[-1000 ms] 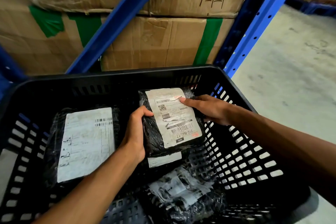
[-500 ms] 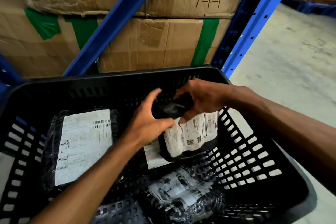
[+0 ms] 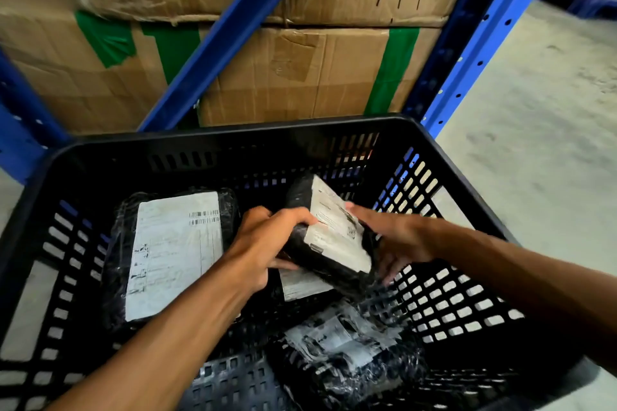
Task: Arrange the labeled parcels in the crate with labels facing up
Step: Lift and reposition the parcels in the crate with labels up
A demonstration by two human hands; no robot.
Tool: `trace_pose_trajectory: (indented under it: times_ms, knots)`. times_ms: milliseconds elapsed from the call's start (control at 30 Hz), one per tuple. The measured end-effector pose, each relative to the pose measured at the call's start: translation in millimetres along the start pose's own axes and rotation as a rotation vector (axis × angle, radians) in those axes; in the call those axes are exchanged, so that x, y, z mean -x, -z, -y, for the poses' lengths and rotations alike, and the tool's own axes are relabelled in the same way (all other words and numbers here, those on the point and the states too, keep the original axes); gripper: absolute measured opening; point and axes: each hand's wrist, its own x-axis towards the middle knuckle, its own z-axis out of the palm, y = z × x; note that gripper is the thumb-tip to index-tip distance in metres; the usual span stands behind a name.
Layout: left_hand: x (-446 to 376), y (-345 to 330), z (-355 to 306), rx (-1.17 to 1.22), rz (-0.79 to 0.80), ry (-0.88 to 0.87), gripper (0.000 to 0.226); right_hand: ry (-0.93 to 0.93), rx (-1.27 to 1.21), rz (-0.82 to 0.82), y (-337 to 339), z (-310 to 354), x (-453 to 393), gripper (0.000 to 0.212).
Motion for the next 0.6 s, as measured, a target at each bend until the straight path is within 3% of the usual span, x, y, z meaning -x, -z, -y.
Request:
trace_pose_trajectory:
  times_ms: [33, 100, 200, 333, 433, 600]
  knots:
    - [3.8, -1.7, -0.3, 0.042, 0.007, 0.041, 0.04, 0.018, -0.105, 0.066, -8.4, -6.4, -3.4, 0.079]
    - [5.3, -0.6, -0.9, 0.033, -0.001, 0.093, 0.049, 0.082, -0.206, -0.004, -18.6, -11.1, -10.4, 0.073]
    - [3.5, 5.9, -4.4, -0.296, -0.018, 0.097, 0.036, 0.186, -0.16, -0.19, -17.1, -8.1, -21.6, 0.069]
    - [1.2, -1.4, 4.6, -0.552, 0.04, 0.073, 0.023, 0.366, -0.034, -0.301, -12.0, -10.3, -36.8, 0.03]
    - [-1.6, -10.0, 13.5, -0.633, 0.065, 0.107, 0.017, 0.447, -0.03, -0.286, -18.2, -17.1, -42.3, 0.045]
    - [-10.8, -6.0, 33.3, -0.563, 0.117, 0.262, 0.089, 0.422, 0.165, -0.34, -34.1, -18.8, -52.6, 0.082]
